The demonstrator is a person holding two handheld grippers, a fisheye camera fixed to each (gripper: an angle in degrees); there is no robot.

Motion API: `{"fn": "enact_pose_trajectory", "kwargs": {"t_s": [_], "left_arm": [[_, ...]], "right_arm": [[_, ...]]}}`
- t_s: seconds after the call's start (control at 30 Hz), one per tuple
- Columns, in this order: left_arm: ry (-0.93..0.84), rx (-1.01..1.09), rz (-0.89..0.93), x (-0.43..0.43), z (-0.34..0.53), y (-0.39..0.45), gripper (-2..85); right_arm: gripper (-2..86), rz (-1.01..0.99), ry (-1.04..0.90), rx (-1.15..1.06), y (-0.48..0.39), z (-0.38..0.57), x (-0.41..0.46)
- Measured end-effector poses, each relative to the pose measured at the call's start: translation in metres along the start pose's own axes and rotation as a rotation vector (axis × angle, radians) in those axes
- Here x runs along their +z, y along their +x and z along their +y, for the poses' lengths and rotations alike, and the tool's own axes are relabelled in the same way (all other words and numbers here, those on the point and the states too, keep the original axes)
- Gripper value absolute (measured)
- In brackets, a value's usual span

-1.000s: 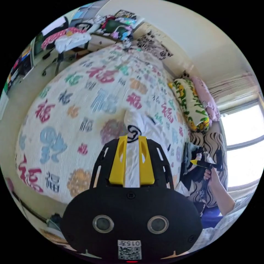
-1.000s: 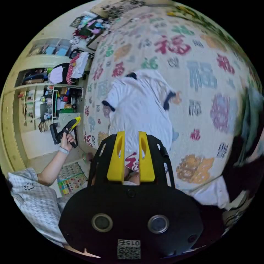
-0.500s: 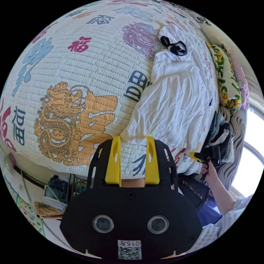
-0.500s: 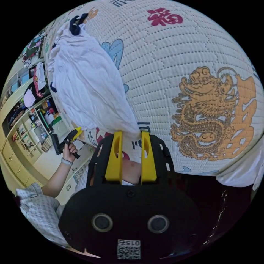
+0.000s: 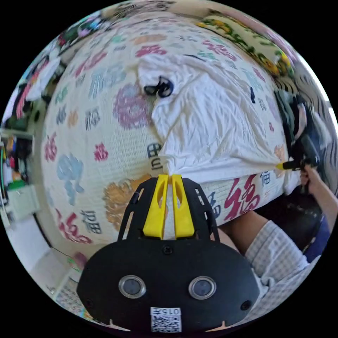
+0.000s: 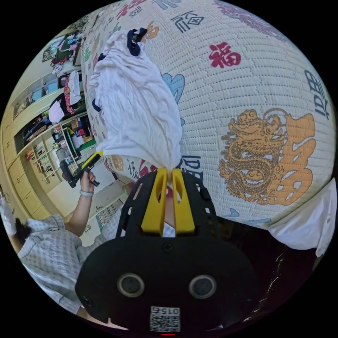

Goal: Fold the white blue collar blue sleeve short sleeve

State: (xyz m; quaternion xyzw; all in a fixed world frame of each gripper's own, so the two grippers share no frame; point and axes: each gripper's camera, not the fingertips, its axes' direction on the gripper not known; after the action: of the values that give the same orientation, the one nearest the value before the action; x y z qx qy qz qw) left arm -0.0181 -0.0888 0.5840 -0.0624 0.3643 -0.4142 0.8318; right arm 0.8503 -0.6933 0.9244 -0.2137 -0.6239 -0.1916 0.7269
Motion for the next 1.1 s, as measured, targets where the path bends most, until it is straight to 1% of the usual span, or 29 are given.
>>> {"fn": "enact_pose_trajectory", "kwargs": {"t_s": [0.1, 0.17, 0.27, 0.33, 0.37, 0.43, 0.53, 0.6, 0.67, 0.73, 0.8, 0.87, 0.9, 0.97, 1.0, 1.07, 1.1], "left_arm": [[0.035, 0.113, -0.077, -0.013, -0.004, 0.018, 0.1], [0.045, 0.14, -0.119, -0.017, -0.004, 0.022, 0.1], [0.013, 0.216, -0.198, -0.017, -0.004, 0.029, 0.1], [-0.032, 0.324, -0.364, -0.015, 0.003, 0.044, 0.1], [-0.032, 0.354, -0.408, -0.014, 0.006, 0.048, 0.1], [-0.007, 0.474, -0.556, -0.013, 0.023, 0.066, 0.2], [0.065, 0.564, -0.657, -0.009, 0.051, 0.079, 0.2], [0.074, 0.582, -0.684, -0.004, 0.066, 0.08, 0.1], [0.084, 0.581, -0.692, -0.002, 0.079, 0.078, 0.1], [0.084, 0.566, -0.648, -0.001, 0.09, 0.068, 0.1], [0.083, 0.558, -0.628, -0.003, 0.092, 0.058, 0.0], [0.113, 0.54, -0.629, -0.011, 0.084, 0.044, 0.0], [0.143, 0.52, -0.63, -0.021, 0.07, 0.03, 0.0], [0.194, 0.463, -0.571, -0.046, 0.038, 0.003, 0.1], [0.224, 0.42, -0.524, -0.07, 0.012, -0.016, 0.1], [0.29, 0.355, -0.455, -0.117, -0.025, -0.044, 0.1], [0.356, 0.314, -0.415, -0.155, -0.043, -0.059, 0.1]], "right_arm": [[0.9, 0.018, 0.008, -0.02, 0.004, 0.01, -0.007], [0.8, -0.001, 0.039, -0.02, 0.008, 0.016, -0.012], [0.7, -0.046, 0.083, 0.002, 0.016, 0.026, -0.019], [0.7, -0.077, 0.098, 0.016, 0.021, 0.033, -0.023], [0.6, -0.09, 0.114, 0.027, 0.025, 0.039, -0.027], [0.6, -0.12, 0.139, 0.044, 0.031, 0.048, -0.035], [0.6, -0.15, 0.173, 0.064, 0.037, 0.064, -0.047], [0.6, -0.153, 0.177, 0.062, 0.038, 0.072, -0.052], [0.6, -0.137, 0.178, 0.052, 0.036, 0.082, -0.059], [0.6, -0.145, 0.19, 0.052, 0.035, 0.088, -0.066], [0.6, -0.175, 0.225, 0.045, 0.033, 0.091, -0.079], [0.6, -0.228, 0.305, 0.02, 0.025, 0.085, -0.105], [0.6, -0.243, 0.326, 0.008, 0.021, 0.081, -0.113], [0.6, -0.291, 0.42, -0.063, -0.003, 0.06, -0.155], [0.6, -0.303, 0.446, -0.091, -0.013, 0.054, -0.168], [0.6, -0.311, 0.532, -0.23, -0.061, 0.036, -0.219], [0.6, -0.306, 0.552, -0.27, -0.075, 0.035, -0.232]]}}
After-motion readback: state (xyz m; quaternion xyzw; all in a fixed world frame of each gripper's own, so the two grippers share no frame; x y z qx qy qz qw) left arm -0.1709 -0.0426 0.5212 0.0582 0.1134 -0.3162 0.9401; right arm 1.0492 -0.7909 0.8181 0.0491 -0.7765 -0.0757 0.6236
